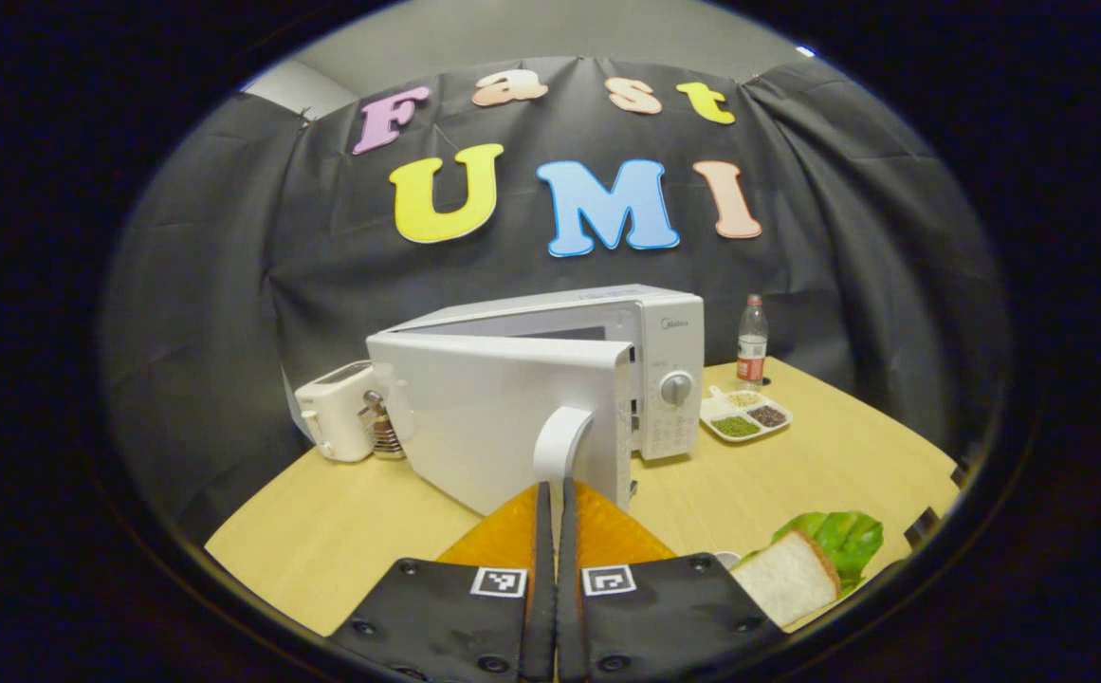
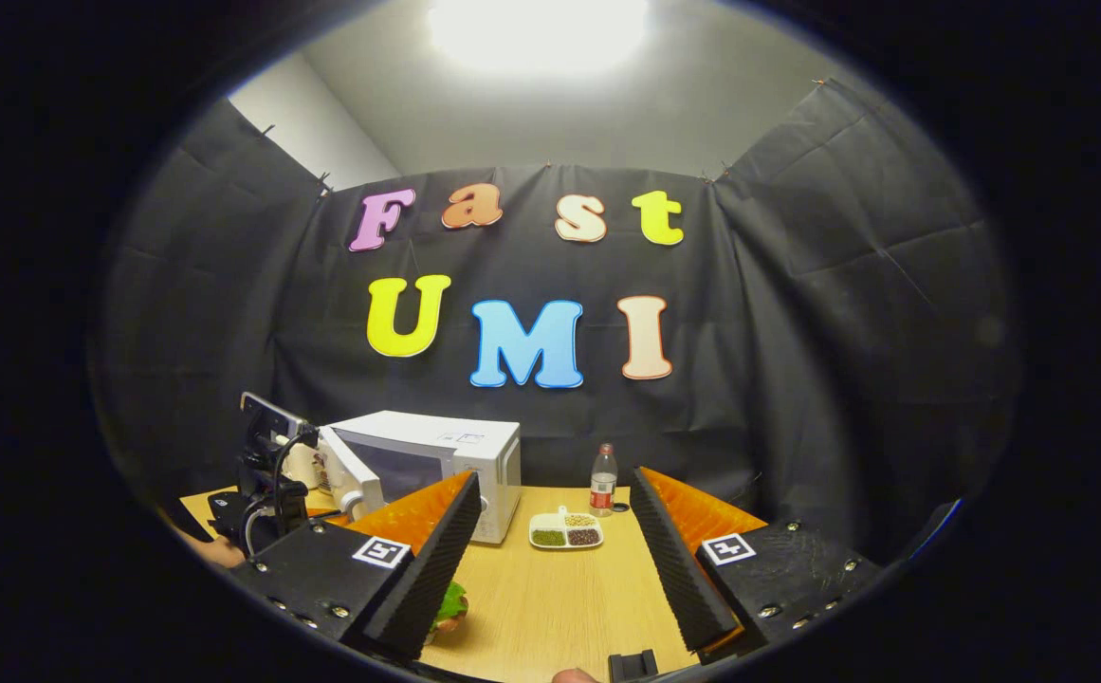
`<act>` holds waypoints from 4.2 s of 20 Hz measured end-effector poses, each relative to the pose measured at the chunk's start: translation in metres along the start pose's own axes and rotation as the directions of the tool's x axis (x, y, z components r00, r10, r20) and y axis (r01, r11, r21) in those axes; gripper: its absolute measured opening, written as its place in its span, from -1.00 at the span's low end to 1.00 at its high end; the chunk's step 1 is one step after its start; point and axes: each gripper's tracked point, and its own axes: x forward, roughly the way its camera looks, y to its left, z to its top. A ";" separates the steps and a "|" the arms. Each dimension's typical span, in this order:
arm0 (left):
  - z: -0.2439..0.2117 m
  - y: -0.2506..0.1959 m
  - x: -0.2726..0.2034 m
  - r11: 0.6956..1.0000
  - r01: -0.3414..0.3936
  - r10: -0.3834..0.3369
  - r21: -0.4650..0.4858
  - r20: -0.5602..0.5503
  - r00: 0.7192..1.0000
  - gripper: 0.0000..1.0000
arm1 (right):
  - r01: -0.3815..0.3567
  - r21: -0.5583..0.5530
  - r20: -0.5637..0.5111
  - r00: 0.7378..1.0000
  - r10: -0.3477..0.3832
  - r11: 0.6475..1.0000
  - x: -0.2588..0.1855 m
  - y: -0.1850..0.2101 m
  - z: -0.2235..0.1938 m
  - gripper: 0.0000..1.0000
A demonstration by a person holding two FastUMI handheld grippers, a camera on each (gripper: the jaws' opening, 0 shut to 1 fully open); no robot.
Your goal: Open the microwave oven with the left hand, put the food in, and close the microwave oven.
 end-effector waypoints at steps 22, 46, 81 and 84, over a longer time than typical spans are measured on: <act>0.034 -0.057 0.111 0.992 0.125 -0.125 -0.035 -0.009 0.992 -0.38 | 0.169 -0.026 -0.063 0.983 -0.171 0.985 -0.015 -0.014 -0.011 0.92; -0.030 0.107 -0.044 0.987 0.149 -0.152 -0.057 -0.051 0.987 -0.48 | -0.087 0.003 -0.054 0.995 0.087 0.996 0.054 0.146 -0.009 0.92; 0.009 0.277 -0.193 0.926 -0.355 0.361 -0.126 0.028 0.932 0.93 | -0.023 0.429 -0.710 0.610 0.353 0.903 0.076 0.139 -0.224 0.97; 0.019 0.263 -0.197 0.924 -0.363 0.368 -0.117 0.026 0.929 0.99 | 0.006 0.459 -0.737 0.561 0.378 0.888 0.070 0.129 -0.245 0.97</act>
